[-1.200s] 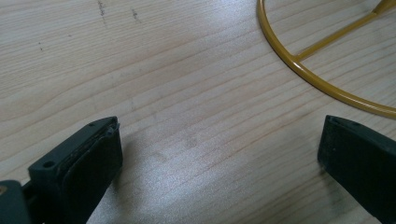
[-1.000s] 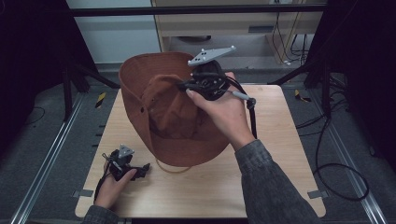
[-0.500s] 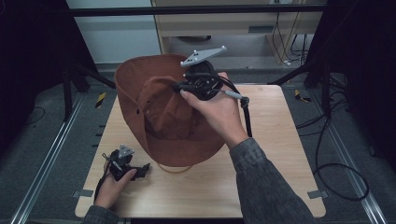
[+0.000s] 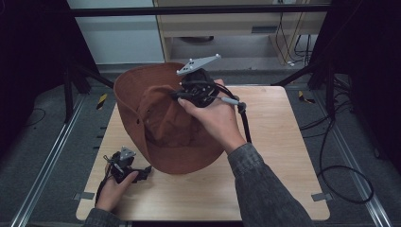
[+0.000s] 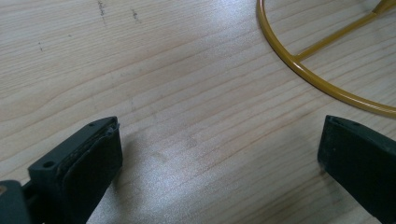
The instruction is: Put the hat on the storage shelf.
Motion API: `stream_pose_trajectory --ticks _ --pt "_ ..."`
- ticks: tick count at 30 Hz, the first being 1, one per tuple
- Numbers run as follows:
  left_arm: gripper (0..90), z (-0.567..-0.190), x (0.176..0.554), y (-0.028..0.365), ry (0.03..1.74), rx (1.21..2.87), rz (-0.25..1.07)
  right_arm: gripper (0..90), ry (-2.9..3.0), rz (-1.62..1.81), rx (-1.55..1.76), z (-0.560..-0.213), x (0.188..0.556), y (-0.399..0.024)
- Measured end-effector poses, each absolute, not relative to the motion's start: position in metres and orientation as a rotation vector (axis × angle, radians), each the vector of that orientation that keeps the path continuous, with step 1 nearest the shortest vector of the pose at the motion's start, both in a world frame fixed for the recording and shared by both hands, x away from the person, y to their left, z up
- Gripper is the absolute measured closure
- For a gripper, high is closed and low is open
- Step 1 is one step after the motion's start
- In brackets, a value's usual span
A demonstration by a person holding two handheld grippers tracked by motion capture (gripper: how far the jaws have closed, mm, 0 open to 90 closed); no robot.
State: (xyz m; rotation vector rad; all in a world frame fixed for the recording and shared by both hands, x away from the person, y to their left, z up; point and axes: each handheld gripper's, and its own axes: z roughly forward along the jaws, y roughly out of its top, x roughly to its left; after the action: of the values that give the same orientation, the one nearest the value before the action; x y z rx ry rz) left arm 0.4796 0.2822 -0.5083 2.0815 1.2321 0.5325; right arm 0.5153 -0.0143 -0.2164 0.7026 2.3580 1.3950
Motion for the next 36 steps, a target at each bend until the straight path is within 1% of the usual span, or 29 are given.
stream_pose_trajectory --ticks 10,36 --pt "0.0 -0.508 0.480 0.282 1.232 2.082 0.533 88.9 2.385 1.396 0.711 -0.230 0.518 -0.010" --pt "0.0 -0.508 0.480 0.282 1.232 2.082 0.533 87.8 2.406 1.405 0.728 -0.241 0.521 -0.008"
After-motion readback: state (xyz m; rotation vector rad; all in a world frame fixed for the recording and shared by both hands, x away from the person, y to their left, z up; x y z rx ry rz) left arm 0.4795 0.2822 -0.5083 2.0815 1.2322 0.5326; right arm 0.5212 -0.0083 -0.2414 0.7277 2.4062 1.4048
